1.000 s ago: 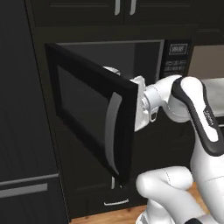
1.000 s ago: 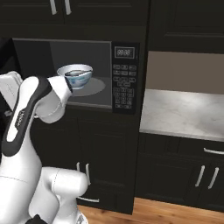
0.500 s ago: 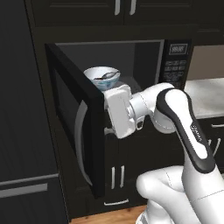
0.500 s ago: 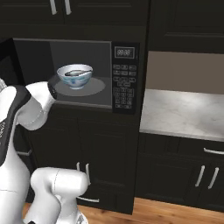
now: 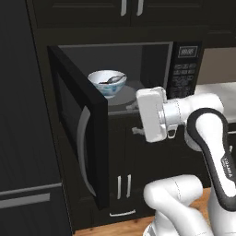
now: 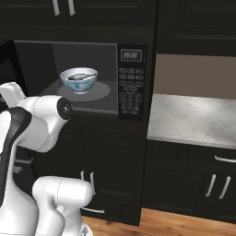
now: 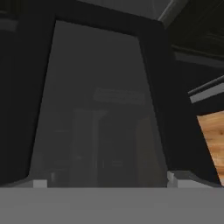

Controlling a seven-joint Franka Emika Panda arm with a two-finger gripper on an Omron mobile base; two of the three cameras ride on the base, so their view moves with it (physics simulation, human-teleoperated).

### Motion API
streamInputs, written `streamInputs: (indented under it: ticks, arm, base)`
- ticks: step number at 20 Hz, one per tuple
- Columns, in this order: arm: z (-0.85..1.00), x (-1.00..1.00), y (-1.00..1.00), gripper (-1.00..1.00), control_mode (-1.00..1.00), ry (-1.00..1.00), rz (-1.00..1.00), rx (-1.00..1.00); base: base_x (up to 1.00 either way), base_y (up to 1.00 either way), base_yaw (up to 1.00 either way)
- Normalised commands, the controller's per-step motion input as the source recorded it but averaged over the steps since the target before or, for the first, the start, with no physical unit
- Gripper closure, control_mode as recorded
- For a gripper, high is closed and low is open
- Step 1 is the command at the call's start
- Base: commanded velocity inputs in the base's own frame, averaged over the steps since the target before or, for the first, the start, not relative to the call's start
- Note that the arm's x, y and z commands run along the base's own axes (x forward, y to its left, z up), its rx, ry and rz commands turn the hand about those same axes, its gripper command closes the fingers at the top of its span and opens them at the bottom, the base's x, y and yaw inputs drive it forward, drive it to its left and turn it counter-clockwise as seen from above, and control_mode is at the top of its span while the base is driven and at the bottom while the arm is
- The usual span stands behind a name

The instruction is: The microwave is finished heating the fish and sweet potato. Take the bowl containing the food and place it on the dining counter.

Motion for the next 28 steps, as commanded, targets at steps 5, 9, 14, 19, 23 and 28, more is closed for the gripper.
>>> streamInputs:
  ticks: [5,9,14,19,23,28]
  arm:
    - [0.25,0.41,-0.98,-1.00,-1.00,0.11,-0.50,0.00]
    - [0.31,0.77,-0.82,-1.00,-1.00,0.23,-0.39,-0.05]
    - [0.10,0.50,-0.19,-1.00,-1.00,0.32,-0.16,-0.12]
    - [0.00,0.65,0.00,-1.00,-1.00,0.01,0.00,0.00]
    - [-0.05,1.00,0.00,-1.00,-1.00,0.00,0.00,0.00]
    - [-0.44,1.00,0.00,-1.00,-1.00,0.02,0.00,-0.04]
  base:
    - [0.00,0.00,0.00]
    - [0.00,0.00,0.00]
    - [0.00,0.00,0.00]
    - [0.00,0.00,0.00]
    - [0.00,0.00,0.00]
    - [0.00,0.00,0.00]
